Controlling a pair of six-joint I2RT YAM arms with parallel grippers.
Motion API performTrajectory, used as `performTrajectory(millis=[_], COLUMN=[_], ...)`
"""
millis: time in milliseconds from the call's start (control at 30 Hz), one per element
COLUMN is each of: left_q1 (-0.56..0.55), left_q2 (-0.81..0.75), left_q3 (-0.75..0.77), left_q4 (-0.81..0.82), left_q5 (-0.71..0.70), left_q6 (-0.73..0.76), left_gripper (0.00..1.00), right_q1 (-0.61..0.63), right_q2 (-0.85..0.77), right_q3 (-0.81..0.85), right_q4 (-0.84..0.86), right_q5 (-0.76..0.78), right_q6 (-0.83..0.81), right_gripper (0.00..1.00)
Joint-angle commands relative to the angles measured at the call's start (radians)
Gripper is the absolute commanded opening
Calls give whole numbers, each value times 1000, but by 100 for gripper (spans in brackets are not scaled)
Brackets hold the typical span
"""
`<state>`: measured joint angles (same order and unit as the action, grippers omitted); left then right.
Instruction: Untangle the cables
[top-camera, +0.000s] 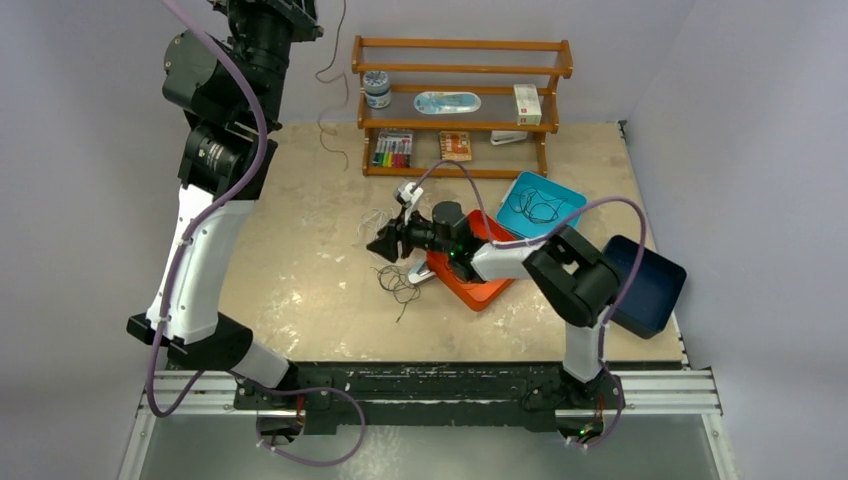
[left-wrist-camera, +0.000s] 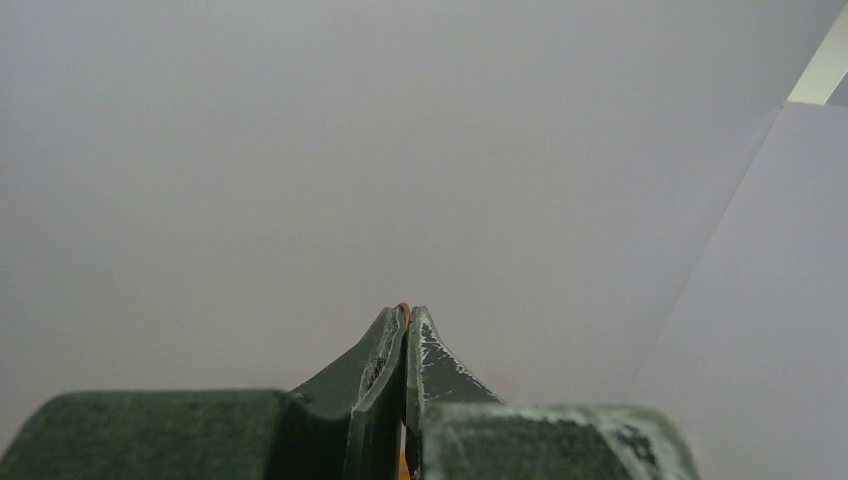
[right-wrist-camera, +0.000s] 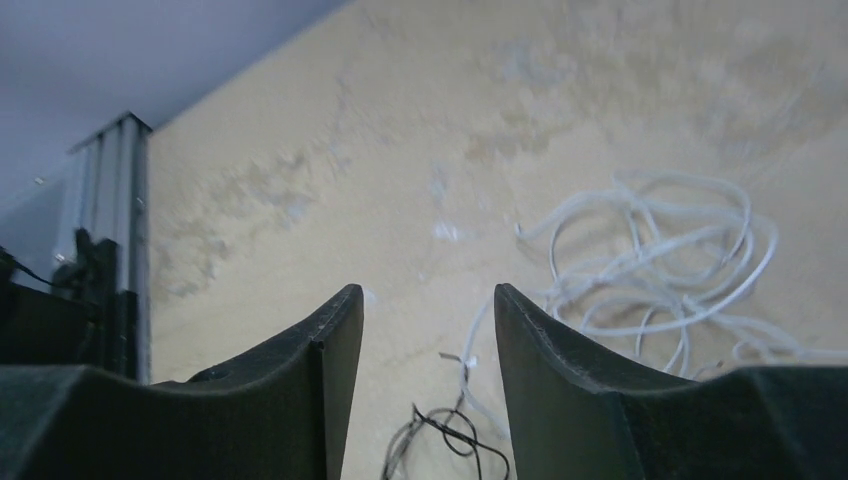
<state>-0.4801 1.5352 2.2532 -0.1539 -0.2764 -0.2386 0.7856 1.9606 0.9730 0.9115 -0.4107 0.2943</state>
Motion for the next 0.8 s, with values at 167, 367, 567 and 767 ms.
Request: performTrajectory(millis=[167, 367, 567, 767], left_q1=[-3, -3, -4, -3], left_q2=[-73, -80, -87, -87], left_q3=[-82, -97, -104, -107], left_q4=[74, 80, 84, 90], left_q5=[75, 94, 109, 116], left_q6=[21, 15, 8, 0], left_gripper=[0, 0, 0, 0], right_q1=[6, 4, -4, -22], right_q2=[-280, -432, -482, -414], right_q3=[-22, -86, -94, -65], right_q4=[-55, -101, -149, -139], right_q5=[60, 234, 275, 247], right_q6=[-50, -83, -99, -72], right_gripper=[61, 71, 73, 69])
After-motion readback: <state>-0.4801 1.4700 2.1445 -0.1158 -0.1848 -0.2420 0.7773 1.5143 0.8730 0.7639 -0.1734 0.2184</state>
